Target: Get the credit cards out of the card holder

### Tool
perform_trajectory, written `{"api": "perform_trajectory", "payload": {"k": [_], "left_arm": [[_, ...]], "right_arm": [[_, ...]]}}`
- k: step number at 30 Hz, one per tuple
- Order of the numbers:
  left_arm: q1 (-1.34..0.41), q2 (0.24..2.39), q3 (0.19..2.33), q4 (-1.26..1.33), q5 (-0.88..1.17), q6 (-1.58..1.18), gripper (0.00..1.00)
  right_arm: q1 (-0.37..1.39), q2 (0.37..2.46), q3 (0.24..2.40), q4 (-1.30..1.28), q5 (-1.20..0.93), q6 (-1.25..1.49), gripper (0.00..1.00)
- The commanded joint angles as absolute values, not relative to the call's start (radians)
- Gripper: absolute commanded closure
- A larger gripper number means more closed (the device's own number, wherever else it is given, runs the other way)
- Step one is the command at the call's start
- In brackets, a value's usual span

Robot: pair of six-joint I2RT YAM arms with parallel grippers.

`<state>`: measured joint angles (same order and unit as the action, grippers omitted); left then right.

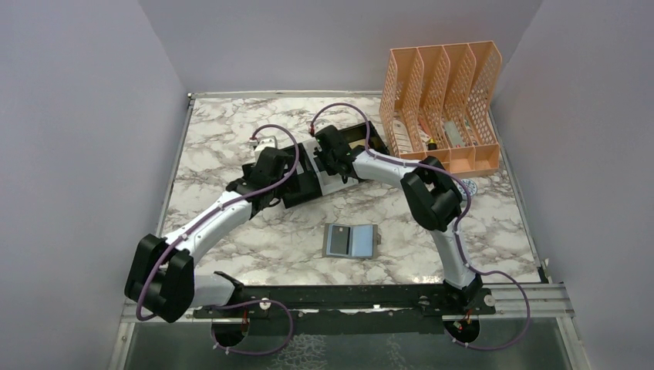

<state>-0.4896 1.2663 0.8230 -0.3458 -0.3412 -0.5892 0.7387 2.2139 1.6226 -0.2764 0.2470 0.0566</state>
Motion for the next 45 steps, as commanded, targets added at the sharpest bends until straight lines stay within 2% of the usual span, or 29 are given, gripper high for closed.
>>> {"api": "perform_trajectory", "payload": {"k": [1, 8, 21, 26, 30, 39, 45], "left_arm": [[-0.470, 1.307, 0.834, -0.221, -0.269, -0.591, 0.09], [-0.456, 1.371, 0.828, -0.198, -0.296, -0.573, 0.23], [-0.451, 1.424, 0.841, -0.196, -0.317, -0.530, 0.52], [-0.451, 1.431, 0.854, -0.239, -0.356, -0.517, 0.54], [-0.451, 1.433, 0.858, -0.261, -0.388, -0.486, 0.60], [-0.451, 1.464, 0.866, -0.258, -0.331, -0.401, 0.84], [-0.451, 1.470, 0.865, -0.242, -0.288, -0.343, 0.90]], "right_arm": [[0.744, 2.204, 1.622, -0.325, 0.253, 0.090, 0.83], [0.744, 2.102, 1.609, -0.321, 0.180, 0.072, 0.82], [0.744, 2.159, 1.588, -0.353, 0.213, 0.094, 0.82], [0.744, 2.200, 1.606, -0.351, 0.248, 0.100, 0.82], [0.745, 2.212, 1.606, -0.321, 0.280, 0.110, 0.82], [0.744, 2.242, 1.623, -0.269, 0.279, 0.099, 0.82], [0.744, 2.276, 1.653, -0.244, 0.266, 0.097, 0.82]]}}
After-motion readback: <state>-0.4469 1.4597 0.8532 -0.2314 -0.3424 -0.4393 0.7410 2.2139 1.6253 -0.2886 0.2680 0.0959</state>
